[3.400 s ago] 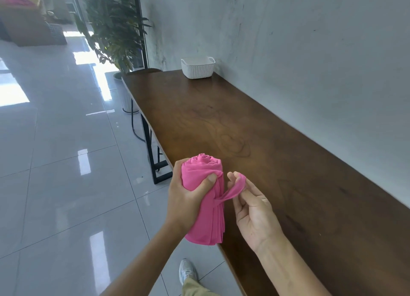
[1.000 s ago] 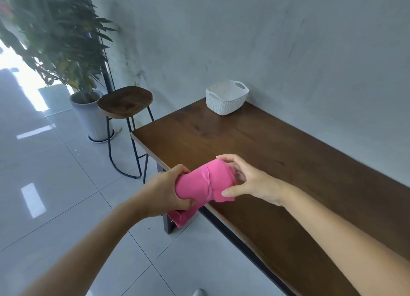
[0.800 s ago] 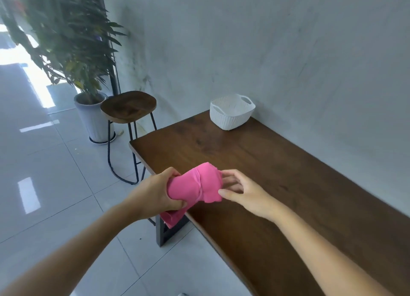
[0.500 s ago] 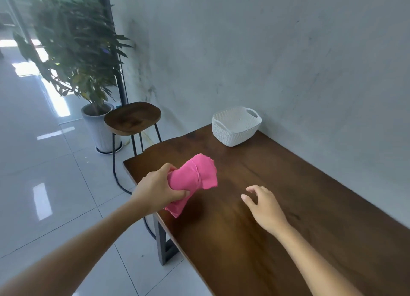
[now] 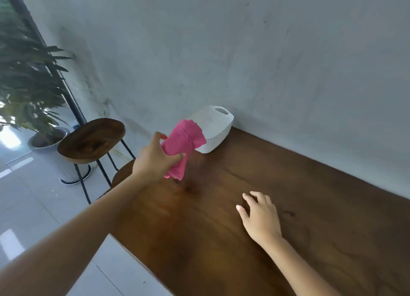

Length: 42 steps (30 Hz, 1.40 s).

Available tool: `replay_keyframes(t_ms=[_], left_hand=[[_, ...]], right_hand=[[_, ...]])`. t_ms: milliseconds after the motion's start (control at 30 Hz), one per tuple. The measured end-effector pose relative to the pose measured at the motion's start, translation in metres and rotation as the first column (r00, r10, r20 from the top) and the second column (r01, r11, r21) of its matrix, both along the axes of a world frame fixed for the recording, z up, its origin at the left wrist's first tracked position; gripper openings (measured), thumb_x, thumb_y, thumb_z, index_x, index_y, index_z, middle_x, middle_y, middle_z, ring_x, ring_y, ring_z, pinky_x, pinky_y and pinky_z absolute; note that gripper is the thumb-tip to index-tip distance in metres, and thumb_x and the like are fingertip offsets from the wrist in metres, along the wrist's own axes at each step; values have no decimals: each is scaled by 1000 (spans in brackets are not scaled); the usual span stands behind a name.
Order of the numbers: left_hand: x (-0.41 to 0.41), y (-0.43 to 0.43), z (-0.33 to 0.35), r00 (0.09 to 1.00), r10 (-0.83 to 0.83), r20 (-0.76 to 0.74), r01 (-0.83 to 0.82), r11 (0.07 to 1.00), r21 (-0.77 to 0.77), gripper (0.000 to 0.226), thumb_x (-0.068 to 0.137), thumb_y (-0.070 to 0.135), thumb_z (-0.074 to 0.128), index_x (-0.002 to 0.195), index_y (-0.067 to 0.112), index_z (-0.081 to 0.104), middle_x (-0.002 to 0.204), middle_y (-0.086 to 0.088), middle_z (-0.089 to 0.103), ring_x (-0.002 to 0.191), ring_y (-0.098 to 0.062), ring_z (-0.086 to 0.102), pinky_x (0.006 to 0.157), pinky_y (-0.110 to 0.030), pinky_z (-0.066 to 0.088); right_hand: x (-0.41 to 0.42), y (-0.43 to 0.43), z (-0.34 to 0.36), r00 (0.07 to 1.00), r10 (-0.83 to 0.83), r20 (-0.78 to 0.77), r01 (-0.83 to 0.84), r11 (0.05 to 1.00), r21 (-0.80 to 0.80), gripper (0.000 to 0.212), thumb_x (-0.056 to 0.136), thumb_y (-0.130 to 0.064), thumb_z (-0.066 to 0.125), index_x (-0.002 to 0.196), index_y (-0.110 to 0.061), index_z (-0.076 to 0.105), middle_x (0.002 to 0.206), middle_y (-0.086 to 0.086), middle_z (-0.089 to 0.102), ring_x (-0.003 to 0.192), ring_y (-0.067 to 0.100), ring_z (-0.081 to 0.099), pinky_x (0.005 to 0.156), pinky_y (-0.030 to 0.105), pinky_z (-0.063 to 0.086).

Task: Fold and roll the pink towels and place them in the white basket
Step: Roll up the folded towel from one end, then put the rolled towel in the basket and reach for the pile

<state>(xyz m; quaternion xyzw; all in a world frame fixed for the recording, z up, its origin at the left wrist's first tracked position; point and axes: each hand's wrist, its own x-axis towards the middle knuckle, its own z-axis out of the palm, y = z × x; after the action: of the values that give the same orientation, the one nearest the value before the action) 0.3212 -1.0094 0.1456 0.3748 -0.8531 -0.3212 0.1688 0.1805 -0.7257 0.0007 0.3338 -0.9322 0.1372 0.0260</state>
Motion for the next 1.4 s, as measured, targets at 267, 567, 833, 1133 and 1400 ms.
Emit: replay_keyframes(t_ms=[267,567,833,1133,1400], left_hand=[[-103,-60,34,994,-90,-65,90,996,4,70,71,55,79,124,26,43,92,2,66,68,-26,71,71,-42,60],[-189,-94,25,981,-189,54,191,980,-47,62,78,45,76,121,13,45,98,-5,57,92,-31,59,71,-38,47],[-219,-105,-10,955,-143,259,178,977,-117,60,80,42,69,125,12,43,96,-7,56,106,-35,59,73,-38,46],[-230,-93,-27,819,-152,553,420,816,-397,57,94,43,62,135,5,49,124,-12,57,113,-31,61,71,-35,44],[-240,-101,-30,839,-193,510,434,802,-411,62,93,49,61,135,6,45,127,-13,57,119,-34,58,88,-38,49]], right_hand=[[16,3,-18,997,-71,0,70,988,-138,54,100,-57,36,139,-28,60,145,-5,52,138,16,43,115,36,38],[23,-2,-11,987,-141,76,153,972,-181,47,99,-53,48,142,-35,56,149,-19,43,144,1,29,116,22,23],[26,-4,-10,980,-180,80,190,972,-141,48,99,-57,43,144,-41,51,151,-25,36,145,-6,22,116,20,23],[27,-6,-6,975,-208,83,217,969,-121,49,99,-57,43,145,-42,48,151,-29,33,144,-8,21,116,20,26],[28,-8,-4,971,-215,99,225,970,-96,49,101,-56,43,147,-42,46,153,-30,29,146,-8,19,117,21,28]])
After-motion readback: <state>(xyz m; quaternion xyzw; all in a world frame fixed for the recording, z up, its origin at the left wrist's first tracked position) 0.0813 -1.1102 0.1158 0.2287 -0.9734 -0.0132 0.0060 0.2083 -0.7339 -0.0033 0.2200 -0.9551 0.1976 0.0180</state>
